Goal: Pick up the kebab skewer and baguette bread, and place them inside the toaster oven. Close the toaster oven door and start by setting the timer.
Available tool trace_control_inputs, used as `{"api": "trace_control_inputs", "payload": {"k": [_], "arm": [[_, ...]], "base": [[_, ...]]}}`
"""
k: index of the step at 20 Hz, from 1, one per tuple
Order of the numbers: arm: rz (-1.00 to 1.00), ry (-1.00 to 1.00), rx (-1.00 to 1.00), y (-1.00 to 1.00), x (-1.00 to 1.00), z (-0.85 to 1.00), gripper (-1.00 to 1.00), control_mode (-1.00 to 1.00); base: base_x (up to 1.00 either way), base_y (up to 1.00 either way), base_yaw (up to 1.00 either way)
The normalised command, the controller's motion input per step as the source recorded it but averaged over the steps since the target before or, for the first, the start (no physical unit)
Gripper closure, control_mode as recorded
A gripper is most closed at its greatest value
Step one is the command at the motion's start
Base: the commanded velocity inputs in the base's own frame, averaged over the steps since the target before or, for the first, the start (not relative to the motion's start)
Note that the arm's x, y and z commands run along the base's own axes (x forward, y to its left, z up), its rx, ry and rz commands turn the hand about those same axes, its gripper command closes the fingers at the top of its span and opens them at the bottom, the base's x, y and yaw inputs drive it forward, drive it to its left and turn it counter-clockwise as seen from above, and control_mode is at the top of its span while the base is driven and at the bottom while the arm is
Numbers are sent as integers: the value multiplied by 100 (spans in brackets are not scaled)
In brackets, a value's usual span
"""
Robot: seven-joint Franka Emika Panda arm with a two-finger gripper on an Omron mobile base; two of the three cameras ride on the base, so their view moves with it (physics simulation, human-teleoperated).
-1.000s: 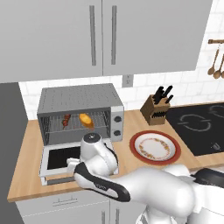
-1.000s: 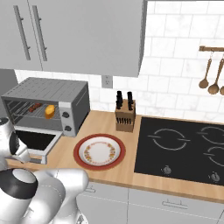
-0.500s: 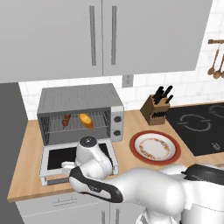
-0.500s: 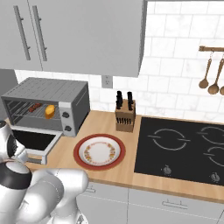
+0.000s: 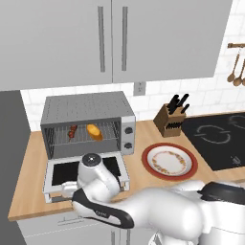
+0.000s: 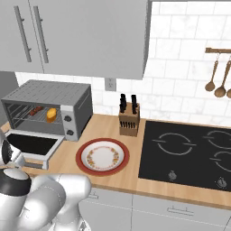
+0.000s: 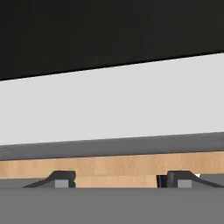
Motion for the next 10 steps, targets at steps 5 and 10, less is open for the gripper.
{"api": "trace_control_inputs", "payload": {"k": [5, 10], "arm": [[7, -7, 0, 0, -33, -4, -100, -100], [5, -4, 0, 0, -2, -6, -100, -100]], "base": [[0, 0, 0], [0, 0, 0]]}}
